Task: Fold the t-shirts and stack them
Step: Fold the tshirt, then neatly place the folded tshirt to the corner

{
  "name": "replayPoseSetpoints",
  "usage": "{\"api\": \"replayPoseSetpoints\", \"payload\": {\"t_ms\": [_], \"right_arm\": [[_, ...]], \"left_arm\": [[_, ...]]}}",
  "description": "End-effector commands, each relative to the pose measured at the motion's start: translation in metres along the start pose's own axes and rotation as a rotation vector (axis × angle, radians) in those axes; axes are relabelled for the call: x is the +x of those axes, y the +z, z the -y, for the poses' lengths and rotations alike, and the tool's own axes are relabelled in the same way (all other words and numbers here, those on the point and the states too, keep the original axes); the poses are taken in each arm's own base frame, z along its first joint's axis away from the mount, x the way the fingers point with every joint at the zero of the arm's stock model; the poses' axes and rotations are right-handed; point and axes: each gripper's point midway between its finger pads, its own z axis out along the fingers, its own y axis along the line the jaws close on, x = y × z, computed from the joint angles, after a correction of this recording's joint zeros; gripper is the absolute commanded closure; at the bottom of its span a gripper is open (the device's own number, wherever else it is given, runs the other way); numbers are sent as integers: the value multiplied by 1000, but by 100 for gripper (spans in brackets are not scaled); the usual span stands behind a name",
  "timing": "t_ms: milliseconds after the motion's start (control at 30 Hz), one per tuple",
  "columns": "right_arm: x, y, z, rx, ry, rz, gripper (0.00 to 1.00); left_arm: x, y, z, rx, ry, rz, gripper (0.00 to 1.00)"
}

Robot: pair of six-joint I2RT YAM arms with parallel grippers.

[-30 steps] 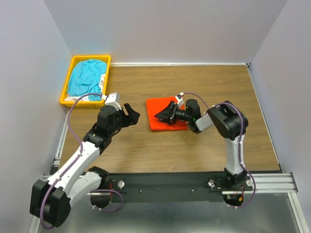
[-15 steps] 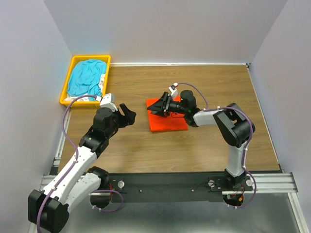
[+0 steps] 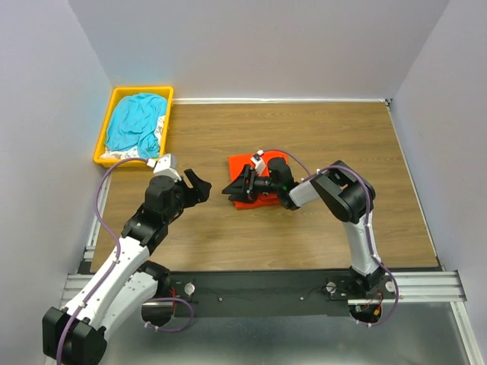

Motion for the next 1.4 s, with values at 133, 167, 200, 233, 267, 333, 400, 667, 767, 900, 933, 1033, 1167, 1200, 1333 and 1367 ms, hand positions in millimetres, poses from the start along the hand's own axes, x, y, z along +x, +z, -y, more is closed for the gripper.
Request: {"api": "replayPoseSetpoints", "payload": {"t_ms": [133,167,200,233,267,333,400,667,767,900,933,1033,1167,1200,1333,1367], "right_arm": [[3,-16,-3,116,-159,-21,29],[6,-22,0,168,-157,-37,29],[4,-27,-3,196,-187,-37,29],[-13,-33,-21,218,-301,9,29],[-10,-44,-12,306,-299,-10,29],[-27,-67,-20,392,-374,56,29],[-43,-90,-18,444,-383,113,29],[-103,-180,17,705,-402,264,33],[-125,-183,32,739,-410,253,35],[-139,-174,44,758,-435,226,36],[-139,-171,56,775,-416,210,36],[-144,-165,71,799,-391,207,36],[-158,-160,87,846,-386,217,36],[-159,-159,94,861,-382,213,36],[-164,-157,104,879,-381,205,36],[-163,-155,105,882,-388,194,36]], "left_arm": [[10,-10,-8,-19,-67,-11,20],[12,-10,-8,-18,-73,-18,20],[12,-11,-8,-18,-76,-18,20],[13,-11,-8,-19,-80,-19,20],[13,-11,-8,-21,-82,-21,20],[11,-10,-10,-35,-74,-20,20],[10,-9,-10,-42,-59,-24,20],[7,8,-6,-28,53,-55,20],[3,21,-4,-22,120,-57,20],[2,35,-3,-12,195,-79,20],[0,37,-3,-13,205,-76,20],[-8,44,0,-11,252,-66,20],[-21,50,4,-18,306,-45,20],[-26,51,5,-16,315,-32,20],[-29,52,-1,-45,343,-15,20],[-26,53,-2,-48,345,-24,20]]}}
